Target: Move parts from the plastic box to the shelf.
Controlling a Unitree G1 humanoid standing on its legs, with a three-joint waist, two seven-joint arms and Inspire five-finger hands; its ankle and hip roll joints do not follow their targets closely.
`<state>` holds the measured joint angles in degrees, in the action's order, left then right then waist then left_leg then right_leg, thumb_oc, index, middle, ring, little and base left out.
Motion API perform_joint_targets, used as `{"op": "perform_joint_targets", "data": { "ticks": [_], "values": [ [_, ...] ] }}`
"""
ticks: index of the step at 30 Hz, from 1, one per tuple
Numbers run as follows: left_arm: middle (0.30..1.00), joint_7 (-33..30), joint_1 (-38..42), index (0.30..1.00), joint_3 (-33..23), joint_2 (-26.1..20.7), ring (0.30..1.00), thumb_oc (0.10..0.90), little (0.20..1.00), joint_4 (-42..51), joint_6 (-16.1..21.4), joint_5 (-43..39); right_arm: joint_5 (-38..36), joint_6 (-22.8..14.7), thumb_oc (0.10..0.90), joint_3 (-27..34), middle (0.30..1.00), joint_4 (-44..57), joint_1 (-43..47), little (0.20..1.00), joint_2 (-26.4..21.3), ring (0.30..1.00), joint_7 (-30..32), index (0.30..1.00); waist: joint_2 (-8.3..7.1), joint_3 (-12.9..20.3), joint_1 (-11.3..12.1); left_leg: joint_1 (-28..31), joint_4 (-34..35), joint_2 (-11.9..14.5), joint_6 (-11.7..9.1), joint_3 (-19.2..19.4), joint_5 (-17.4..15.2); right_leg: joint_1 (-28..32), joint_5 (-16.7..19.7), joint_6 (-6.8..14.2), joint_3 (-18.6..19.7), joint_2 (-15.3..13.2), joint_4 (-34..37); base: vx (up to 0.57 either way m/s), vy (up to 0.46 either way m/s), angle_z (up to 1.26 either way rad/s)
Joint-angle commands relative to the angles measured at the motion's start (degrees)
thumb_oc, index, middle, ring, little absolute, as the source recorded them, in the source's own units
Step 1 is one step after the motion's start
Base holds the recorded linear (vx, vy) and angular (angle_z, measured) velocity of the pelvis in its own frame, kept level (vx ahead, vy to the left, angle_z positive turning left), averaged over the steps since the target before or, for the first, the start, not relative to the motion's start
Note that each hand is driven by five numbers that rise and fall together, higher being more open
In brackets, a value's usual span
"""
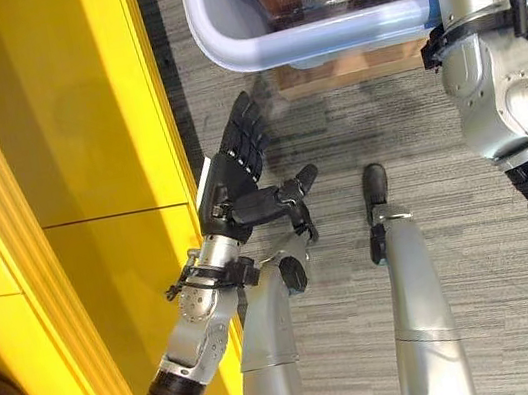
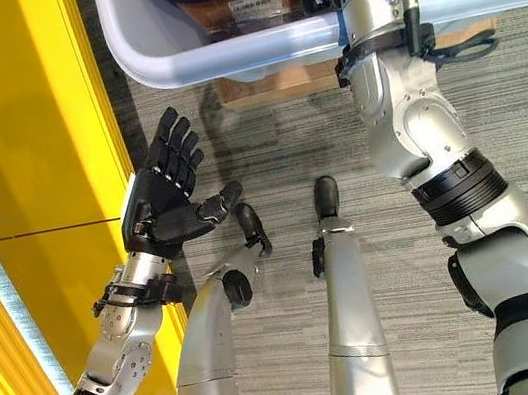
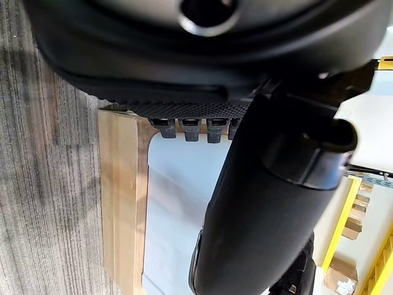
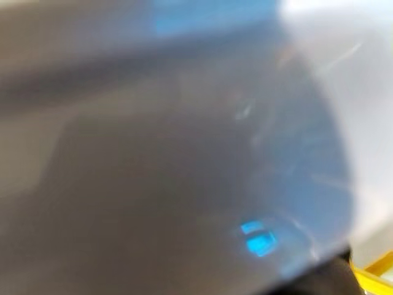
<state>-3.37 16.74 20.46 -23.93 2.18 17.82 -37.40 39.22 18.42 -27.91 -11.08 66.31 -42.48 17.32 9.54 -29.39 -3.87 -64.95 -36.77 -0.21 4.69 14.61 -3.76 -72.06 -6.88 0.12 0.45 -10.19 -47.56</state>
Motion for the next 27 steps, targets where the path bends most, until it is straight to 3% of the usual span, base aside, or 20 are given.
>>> {"op": "perform_joint_targets", "data": {
  "ticks": [1, 3, 5, 14, 22, 27],
  "values": [
    [1.000, 2.3, -0.7, 1.000, -1.3, -0.2, 1.000, 0.900, 1.000, 5.9, 4.8, 1.9, -1.9, 2.0, 0.900, -4.5, 1.000, -3.2, 0.9, 1.000, -4.5, 1.000, -3.3, 1.000, 5.94, -0.4, -0.8, 2.9, 1.0, 0.1, -4.7, -5.1, -4.3, 2.6, -4.0, 2.6, 1.9, 1.9, 1.9, 0.00, 0.000, 0.00],
    [1.000, 2.5, -0.2, 1.000, -1.8, -0.3, 1.000, 0.900, 1.000, 5.9, 5.0, 1.9, -2.1, 2.2, 0.900, -5.0, 1.000, -4.4, 1.9, 1.000, -4.4, 1.000, -6.3, 1.000, 5.96, -0.4, -0.6, 1.5, 1.6, 0.1, -4.3, -4.8, -2.8, 1.2, -2.6, 2.2, 1.4, 1.8, 2.5, -0.04, -0.015, 0.02],
    [1.000, 2.7, -0.9, 1.000, -1.6, -0.3, 1.000, 0.900, 1.000, 5.6, 4.9, 1.9, -3.2, 2.5, 0.900, -5.7, 1.000, -5.2, 1.1, 1.000, -4.2, 1.000, -8.1, 1.000, 5.88, -0.4, -0.6, 3.2, 1.0, 0.1, -4.8, -5.3, -4.4, 3.0, -4.2, 2.6, 1.6, 1.8, 1.9, 0.01, -0.016, 0.05],
    [1.000, 4.0, -0.3, 1.000, -2.3, -1.0, 1.000, 0.900, 1.000, 5.6, 3.7, 1.6, -5.5, 5.2, 0.900, -7.5, 1.000, -8.5, 2.6, 1.000, -3.4, 1.000, -15.9, 1.000, 5.52, -0.4, 0.0, 3.0, 1.0, 0.1, -4.8, -6.0, -4.3, 3.1, -4.1, 2.6, 1.1, 1.5, 1.8, 0.00, -0.002, 0.00],
    [1.000, 4.2, 0.0, 1.000, -2.7, -1.1, 1.000, 0.900, 1.000, 5.7, 2.8, 1.6, -7.5, 8.2, 0.900, -7.0, 1.000, -11.5, 2.7, 1.000, -2.4, 1.000, -17.9, 1.000, 5.18, -0.4, 0.3, 3.1, 1.3, 0.0, -4.7, -6.3, -4.1, 3.5, -3.9, 2.6, 0.6, 1.6, 2.1, 0.00, -0.001, 0.00],
    [1.000, 4.1, 0.5, 1.000, -3.0, -1.1, 1.000, 0.900, 1.000, 6.0, 2.3, 1.7, -14.6, 9.4, 0.900, -5.4, 1.000, -13.4, 2.4, 1.000, -1.4, 1.000, -15.9, 1.000, 5.17, -0.4, 0.4, 3.1, 1.8, 0.0, -4.8, -6.3, -3.8, 3.5, -3.8, 2.6, 0.5, 1.7, 2.5, -0.01, -0.002, 0.02]
  ]
}}
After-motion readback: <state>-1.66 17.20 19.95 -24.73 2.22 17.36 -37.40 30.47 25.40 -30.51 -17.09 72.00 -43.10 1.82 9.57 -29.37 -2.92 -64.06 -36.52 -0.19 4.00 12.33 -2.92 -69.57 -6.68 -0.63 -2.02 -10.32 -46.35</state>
